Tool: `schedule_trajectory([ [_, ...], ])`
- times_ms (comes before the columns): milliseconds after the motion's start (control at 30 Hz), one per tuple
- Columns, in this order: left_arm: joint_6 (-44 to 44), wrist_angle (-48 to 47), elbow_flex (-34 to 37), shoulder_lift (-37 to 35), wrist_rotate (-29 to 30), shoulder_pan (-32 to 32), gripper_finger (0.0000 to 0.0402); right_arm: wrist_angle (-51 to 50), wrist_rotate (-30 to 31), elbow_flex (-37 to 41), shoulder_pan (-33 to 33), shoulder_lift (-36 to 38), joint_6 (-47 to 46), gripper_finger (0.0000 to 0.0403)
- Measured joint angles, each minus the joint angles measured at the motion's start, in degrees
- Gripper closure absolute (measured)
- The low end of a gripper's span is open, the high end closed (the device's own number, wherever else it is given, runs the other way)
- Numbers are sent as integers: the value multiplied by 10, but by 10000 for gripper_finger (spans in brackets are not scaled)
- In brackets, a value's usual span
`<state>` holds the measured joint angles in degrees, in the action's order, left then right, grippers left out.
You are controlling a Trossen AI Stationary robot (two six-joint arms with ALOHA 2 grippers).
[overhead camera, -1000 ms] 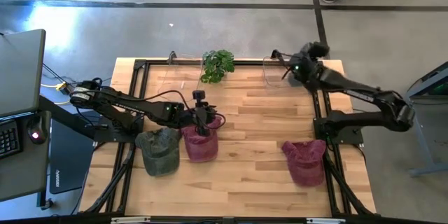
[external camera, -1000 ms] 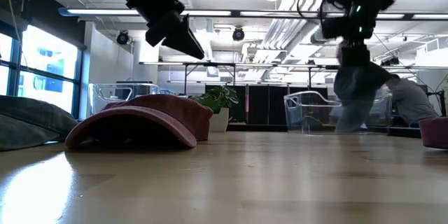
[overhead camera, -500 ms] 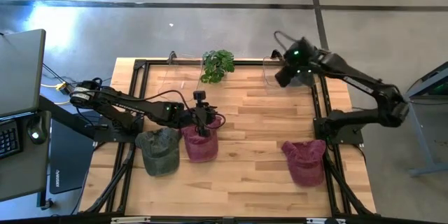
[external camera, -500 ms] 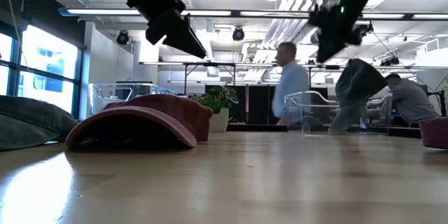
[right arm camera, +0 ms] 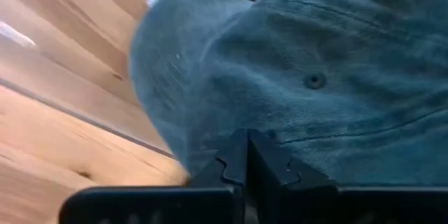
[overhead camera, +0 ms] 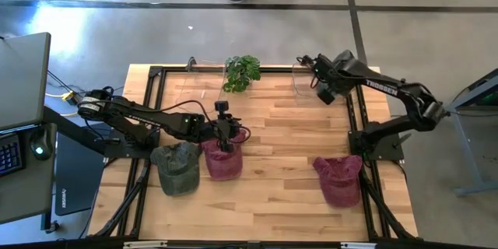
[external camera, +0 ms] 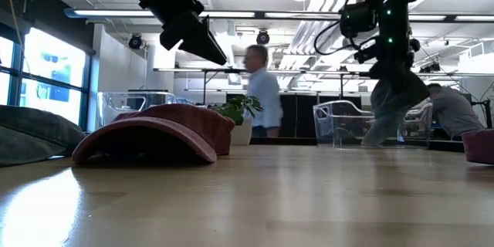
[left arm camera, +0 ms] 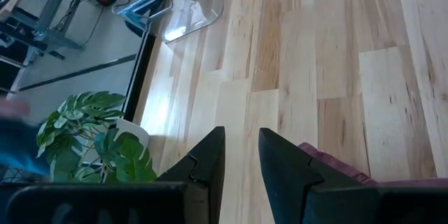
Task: Pick & Place hat
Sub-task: Put the right black cap into the right transparent bin
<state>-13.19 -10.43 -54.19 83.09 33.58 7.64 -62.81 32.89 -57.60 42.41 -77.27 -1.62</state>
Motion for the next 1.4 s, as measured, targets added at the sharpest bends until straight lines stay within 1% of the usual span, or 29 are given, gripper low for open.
schedule_trajectory([
  [67,0,0,0,0,0,0,318,6,45,0,-1,-8,23,399],
  [167,0,0,0,0,0,0,318,10,158,0,-15,-15,38,397],
  [200,0,0,0,0,0,0,318,10,178,0,-19,-15,47,399],
  [233,0,0,0,0,0,0,318,9,182,0,-24,-14,55,400],
  [267,0,0,0,0,0,0,318,8,171,-1,-29,-13,63,401],
  [300,0,0,0,0,0,0,318,7,142,-2,-33,-11,69,401],
  [400,0,0,0,0,0,0,318,5,12,-4,-40,-4,94,399],
  [433,0,0,0,0,0,0,318,4,-16,-4,-40,-4,95,399],
  [467,0,0,0,0,0,0,318,4,-34,-4,-40,-4,94,400],
  [667,0,-1,0,0,0,0,318,-17,-93,-4,-37,-4,70,399],
  [767,0,-2,0,0,0,0,318,-53,-86,-4,-25,-4,47,401],
  [867,0,-2,0,0,0,0,318,-85,-43,-3,-13,-4,15,400],
  [1067,0,-6,0,0,1,0,318,-93,-3,33,-6,-4,6,401],
  [1133,0,-7,0,0,1,0,318,-97,18,42,-20,-4,0,402],
  [1200,0,-7,0,0,1,0,318,-115,50,41,-42,-3,-27,402],
  [1300,0,-7,0,0,1,0,318,-148,94,23,-92,0,-78,401],
  [1333,0,-7,0,0,1,0,318,-152,101,17,-111,2,-89,401],
  [1400,0,-6,0,0,1,0,318,-149,96,7,-153,10,-109,402],
])
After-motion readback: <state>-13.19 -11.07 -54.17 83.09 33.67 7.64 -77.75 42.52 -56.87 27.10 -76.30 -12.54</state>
